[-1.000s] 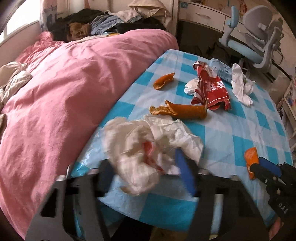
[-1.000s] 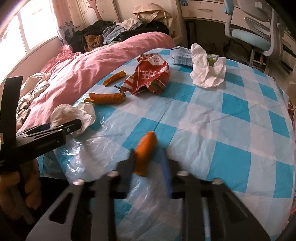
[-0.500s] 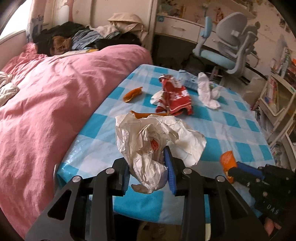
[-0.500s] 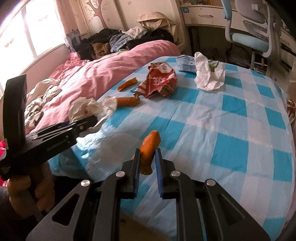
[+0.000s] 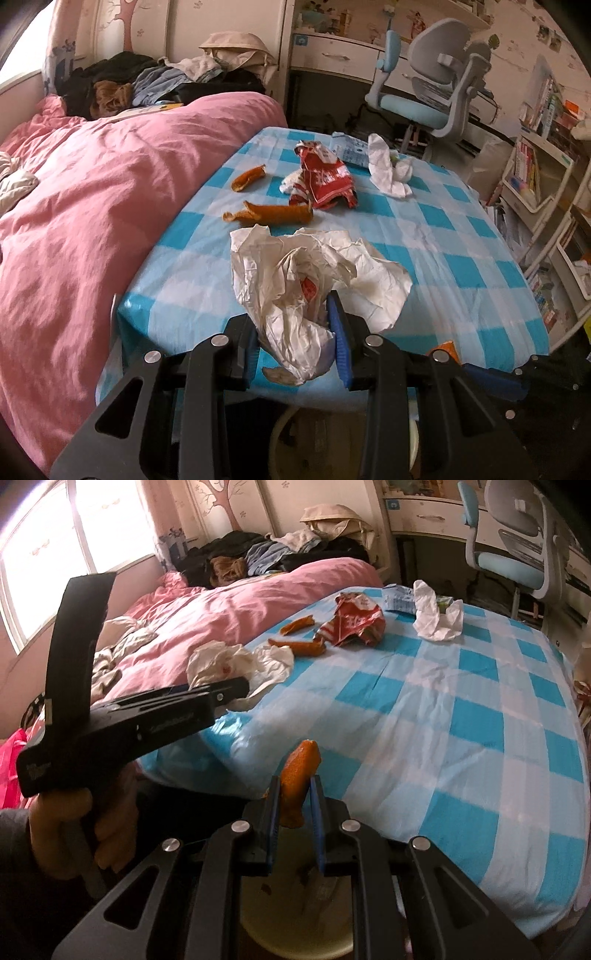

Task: Collect trash
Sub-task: 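Carry the tissue and scrap over the bucket and open both tools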

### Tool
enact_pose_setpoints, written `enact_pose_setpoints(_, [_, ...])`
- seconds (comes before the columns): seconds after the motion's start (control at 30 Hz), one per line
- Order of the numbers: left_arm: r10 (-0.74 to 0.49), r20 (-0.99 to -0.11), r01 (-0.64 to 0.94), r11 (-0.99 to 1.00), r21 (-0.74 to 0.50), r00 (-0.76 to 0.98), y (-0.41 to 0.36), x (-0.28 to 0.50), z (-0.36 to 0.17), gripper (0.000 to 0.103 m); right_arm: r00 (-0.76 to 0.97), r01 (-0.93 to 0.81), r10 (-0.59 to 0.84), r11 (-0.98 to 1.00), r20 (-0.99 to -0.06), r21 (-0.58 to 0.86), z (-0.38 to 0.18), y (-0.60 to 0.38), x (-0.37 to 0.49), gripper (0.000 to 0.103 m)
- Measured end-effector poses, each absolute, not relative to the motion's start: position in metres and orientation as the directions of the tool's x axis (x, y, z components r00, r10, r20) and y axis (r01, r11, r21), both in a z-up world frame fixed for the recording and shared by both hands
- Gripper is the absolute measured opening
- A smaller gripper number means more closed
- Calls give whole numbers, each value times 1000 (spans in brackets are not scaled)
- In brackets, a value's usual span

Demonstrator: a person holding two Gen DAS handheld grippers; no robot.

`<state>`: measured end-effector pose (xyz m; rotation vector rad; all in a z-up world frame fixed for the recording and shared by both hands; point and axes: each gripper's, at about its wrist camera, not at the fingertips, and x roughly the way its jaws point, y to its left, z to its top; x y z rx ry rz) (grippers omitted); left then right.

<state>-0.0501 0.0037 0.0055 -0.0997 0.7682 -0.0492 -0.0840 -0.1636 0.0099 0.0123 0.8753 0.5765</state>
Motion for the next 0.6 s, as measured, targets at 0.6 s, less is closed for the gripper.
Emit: enact_pose_setpoints(0.6, [-167, -805, 119, 986, -121, 570, -28, -124, -27, 32, 417, -429, 401, 878, -816, 213, -19, -174, -140, 25])
